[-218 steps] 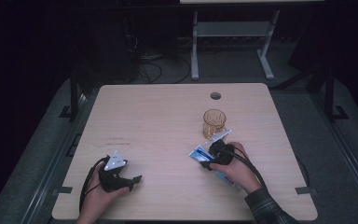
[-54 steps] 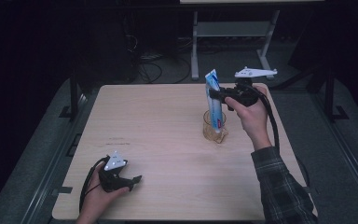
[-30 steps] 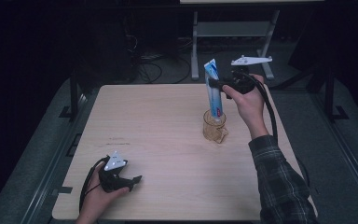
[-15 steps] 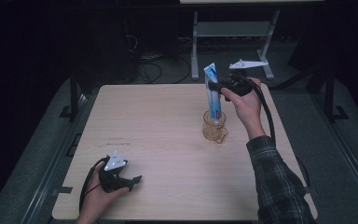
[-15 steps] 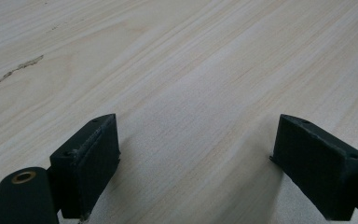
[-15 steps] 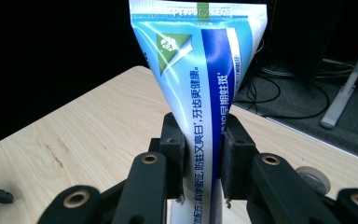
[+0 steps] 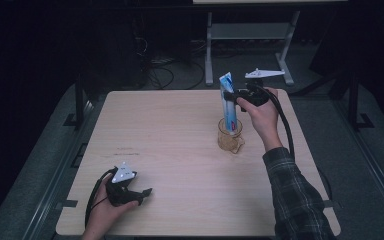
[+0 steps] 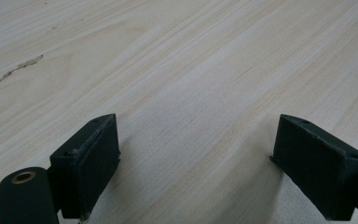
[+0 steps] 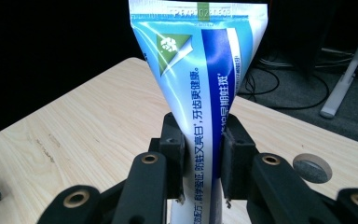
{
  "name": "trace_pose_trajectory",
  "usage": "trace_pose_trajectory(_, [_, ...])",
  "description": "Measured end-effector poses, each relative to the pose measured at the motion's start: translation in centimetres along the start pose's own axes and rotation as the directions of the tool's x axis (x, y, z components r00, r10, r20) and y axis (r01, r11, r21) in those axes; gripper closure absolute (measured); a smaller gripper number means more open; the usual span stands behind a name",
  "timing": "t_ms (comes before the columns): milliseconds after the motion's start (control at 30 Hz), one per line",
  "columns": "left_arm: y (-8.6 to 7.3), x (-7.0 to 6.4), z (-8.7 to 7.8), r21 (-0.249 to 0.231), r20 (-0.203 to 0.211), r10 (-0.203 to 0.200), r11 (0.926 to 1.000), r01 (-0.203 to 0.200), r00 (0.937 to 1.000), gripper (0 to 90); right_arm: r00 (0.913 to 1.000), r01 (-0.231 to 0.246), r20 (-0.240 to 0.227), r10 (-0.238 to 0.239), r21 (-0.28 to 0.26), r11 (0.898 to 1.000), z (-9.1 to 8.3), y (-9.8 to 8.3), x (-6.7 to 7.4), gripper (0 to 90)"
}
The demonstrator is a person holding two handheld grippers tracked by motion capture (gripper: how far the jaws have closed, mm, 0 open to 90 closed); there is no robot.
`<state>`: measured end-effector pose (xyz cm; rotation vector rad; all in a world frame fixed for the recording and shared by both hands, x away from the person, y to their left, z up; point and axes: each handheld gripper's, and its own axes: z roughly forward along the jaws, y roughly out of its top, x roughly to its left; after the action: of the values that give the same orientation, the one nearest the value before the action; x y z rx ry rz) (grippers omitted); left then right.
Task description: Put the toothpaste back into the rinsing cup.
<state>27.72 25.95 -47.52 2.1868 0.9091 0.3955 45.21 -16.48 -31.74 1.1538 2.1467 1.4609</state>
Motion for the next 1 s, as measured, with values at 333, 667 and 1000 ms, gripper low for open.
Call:
trace_pose_trajectory(333, [0.0,0.0,0.0,0.000,0.000,0.000,1.0000,0.000,1.0000,13.1,1.0000,-0.007,0.001,0.007,0.014,1.000,0.4,-0.8,-0.2,73.7])
trace_pose_trajectory(667, [0.0,0.0,0.0,-0.002,0.000,-0.002,1.0000,0.002,1.0000,13.2,0.9999,-0.015,0.001,0.015,0.025,1.000,0.5,-1.9,-0.5,73.6])
trace_pose_trajectory(1000, [0.0,0.0,0.0,-0.002,0.000,-0.002,1.0000,0.002,1.0000,13.2,0.9998,-0.021,0.004,0.021,0.034,0.999,0.6,-2.7,-0.7,73.6])
